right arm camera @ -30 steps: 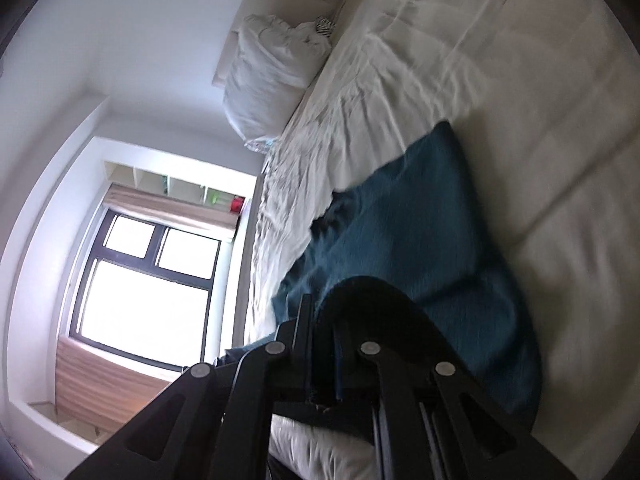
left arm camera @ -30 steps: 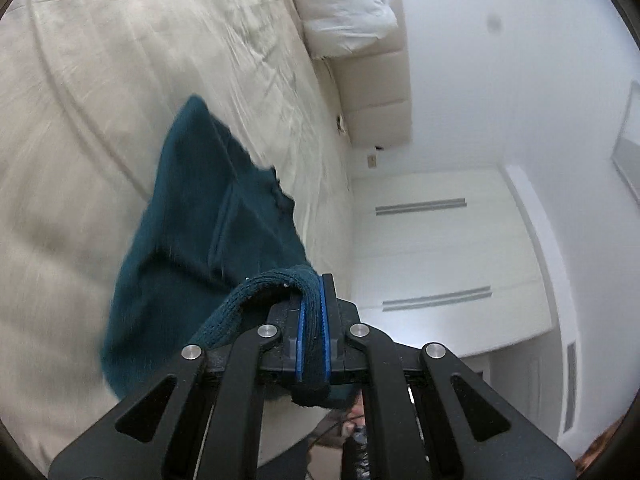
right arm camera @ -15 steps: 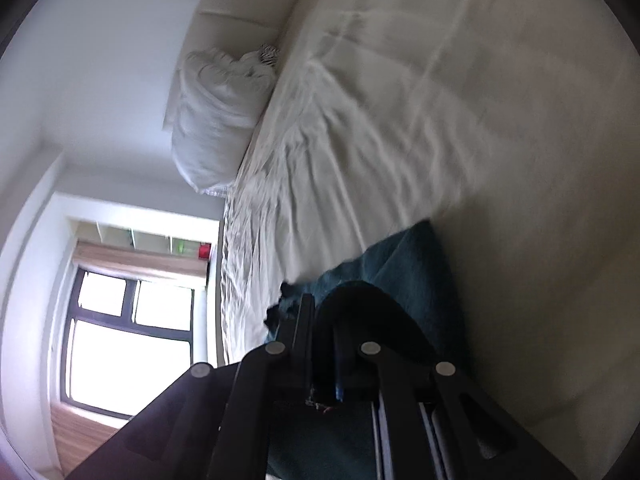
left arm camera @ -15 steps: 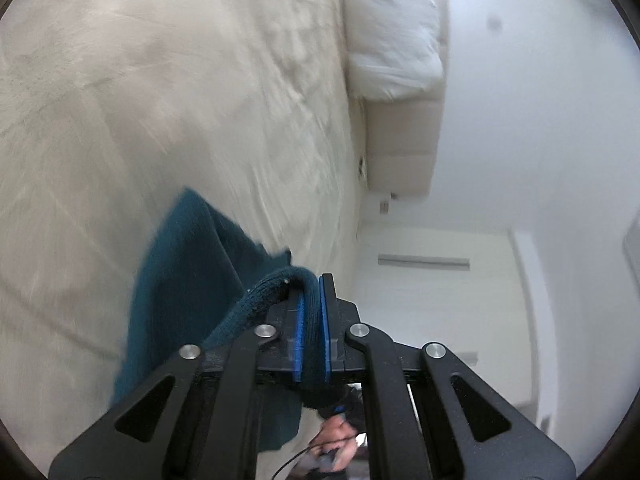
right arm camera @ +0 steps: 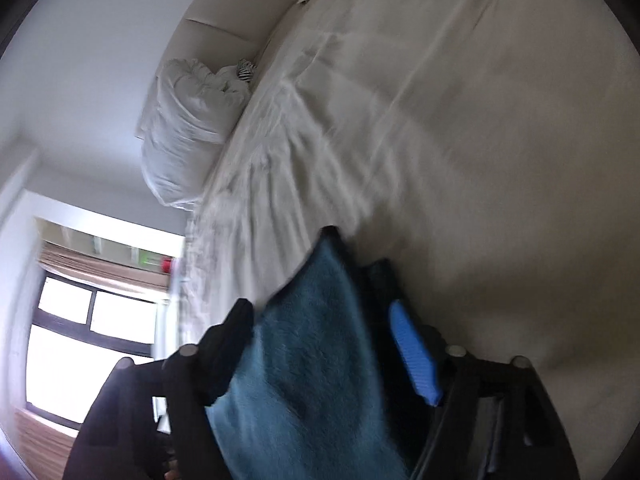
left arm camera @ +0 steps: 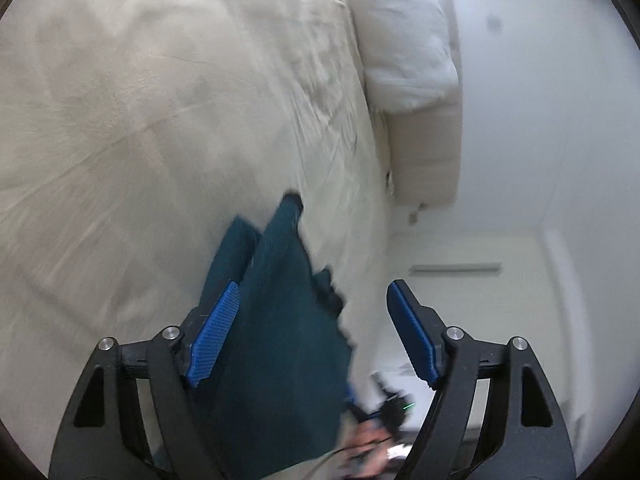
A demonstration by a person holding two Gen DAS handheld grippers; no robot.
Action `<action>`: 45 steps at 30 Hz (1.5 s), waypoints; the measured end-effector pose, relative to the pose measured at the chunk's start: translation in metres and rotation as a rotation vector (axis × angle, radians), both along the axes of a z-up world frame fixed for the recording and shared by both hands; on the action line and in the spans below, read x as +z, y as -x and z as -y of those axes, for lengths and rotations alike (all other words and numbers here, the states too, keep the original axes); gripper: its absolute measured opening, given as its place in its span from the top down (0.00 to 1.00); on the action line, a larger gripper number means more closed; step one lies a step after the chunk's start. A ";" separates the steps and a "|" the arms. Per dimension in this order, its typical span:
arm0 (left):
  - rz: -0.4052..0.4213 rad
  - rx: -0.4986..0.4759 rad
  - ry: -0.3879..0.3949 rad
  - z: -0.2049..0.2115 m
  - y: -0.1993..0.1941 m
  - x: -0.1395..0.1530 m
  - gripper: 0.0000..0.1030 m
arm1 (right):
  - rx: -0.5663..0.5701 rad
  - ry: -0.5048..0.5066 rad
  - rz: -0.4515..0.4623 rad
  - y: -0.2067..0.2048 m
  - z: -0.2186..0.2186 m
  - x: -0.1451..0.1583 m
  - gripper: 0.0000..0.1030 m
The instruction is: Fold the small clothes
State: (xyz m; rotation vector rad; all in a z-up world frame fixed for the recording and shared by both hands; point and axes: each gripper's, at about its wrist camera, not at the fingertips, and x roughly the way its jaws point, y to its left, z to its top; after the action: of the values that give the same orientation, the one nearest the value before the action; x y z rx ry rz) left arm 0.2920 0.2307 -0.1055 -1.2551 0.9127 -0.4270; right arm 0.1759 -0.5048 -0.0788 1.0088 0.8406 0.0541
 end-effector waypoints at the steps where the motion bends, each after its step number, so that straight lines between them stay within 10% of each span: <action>1: 0.019 -0.020 -0.038 0.003 0.010 0.007 0.27 | 0.014 0.026 0.013 0.005 -0.001 0.006 0.27; 7: 0.123 -0.140 -0.306 0.034 0.056 0.027 0.27 | 0.180 0.297 -0.007 0.044 -0.029 0.031 0.29; 11: 0.167 -0.223 -0.441 0.053 0.077 0.024 0.33 | 0.274 0.260 0.021 0.073 -0.041 0.026 0.33; 20: 0.152 -0.262 -0.490 0.055 0.091 0.007 0.38 | 0.287 0.162 0.044 0.102 -0.034 0.017 0.34; 30: 0.210 -0.347 -0.626 0.076 0.094 0.024 0.72 | 0.312 0.213 0.016 0.101 -0.037 0.008 0.40; 45: 0.285 -0.359 -0.833 0.080 0.112 0.042 0.94 | 0.370 0.421 -0.020 0.098 -0.057 0.013 0.91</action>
State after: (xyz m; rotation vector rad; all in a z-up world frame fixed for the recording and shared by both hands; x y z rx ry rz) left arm 0.1804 0.1502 -0.0639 -0.2616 0.9262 -0.4261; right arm 0.0780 -0.4480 -0.0657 0.4525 0.9983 0.1747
